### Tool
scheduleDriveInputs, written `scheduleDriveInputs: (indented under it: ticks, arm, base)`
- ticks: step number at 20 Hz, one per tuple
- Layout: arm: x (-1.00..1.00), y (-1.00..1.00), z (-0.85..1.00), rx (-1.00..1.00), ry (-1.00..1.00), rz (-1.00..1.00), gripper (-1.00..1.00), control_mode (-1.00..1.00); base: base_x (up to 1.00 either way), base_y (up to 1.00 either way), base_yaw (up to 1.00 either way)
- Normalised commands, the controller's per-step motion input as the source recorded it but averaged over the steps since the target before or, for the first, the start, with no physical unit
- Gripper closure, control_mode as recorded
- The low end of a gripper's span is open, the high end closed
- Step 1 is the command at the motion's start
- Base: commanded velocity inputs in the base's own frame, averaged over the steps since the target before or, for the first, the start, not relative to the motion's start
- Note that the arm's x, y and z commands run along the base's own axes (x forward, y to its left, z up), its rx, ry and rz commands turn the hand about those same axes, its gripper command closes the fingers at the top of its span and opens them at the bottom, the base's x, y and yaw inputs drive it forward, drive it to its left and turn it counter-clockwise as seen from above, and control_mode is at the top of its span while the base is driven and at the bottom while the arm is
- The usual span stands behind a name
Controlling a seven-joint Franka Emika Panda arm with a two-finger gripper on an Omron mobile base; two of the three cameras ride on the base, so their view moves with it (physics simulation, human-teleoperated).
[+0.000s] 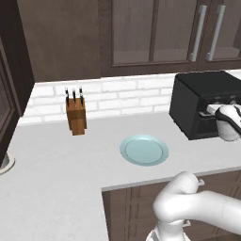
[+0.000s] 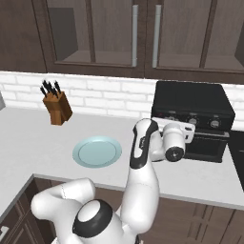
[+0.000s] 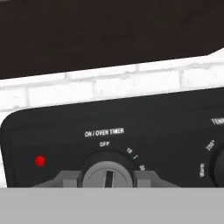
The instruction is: Pick up the kebab skewer and baguette bread, and place them inside the toaster oven. Close the toaster oven door and start by setting the timer.
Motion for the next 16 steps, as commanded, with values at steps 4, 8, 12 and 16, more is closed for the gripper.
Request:
scheduleDriveInputs:
  ticks: [4,8,12,16]
  arm:
    - [0.0,0.0,0.01,0.19,0.0,-0.02,1.0,-1.0]
    - [0.0,0.0,0.0,0.2,0.0,-0.01,1.0,-1.0]
    - [0.0,-0.01,0.0,0.22,0.0,-0.01,1.0,-1.0]
    - [0.0,-0.02,0.0,0.23,0.0,-0.02,1.0,-1.0]
  base:
    - [0.0,0.0,0.0]
    - [0.0,0.0,0.0]
    - [0.0,0.0,0.0]
    - [0.0,0.0,0.0]
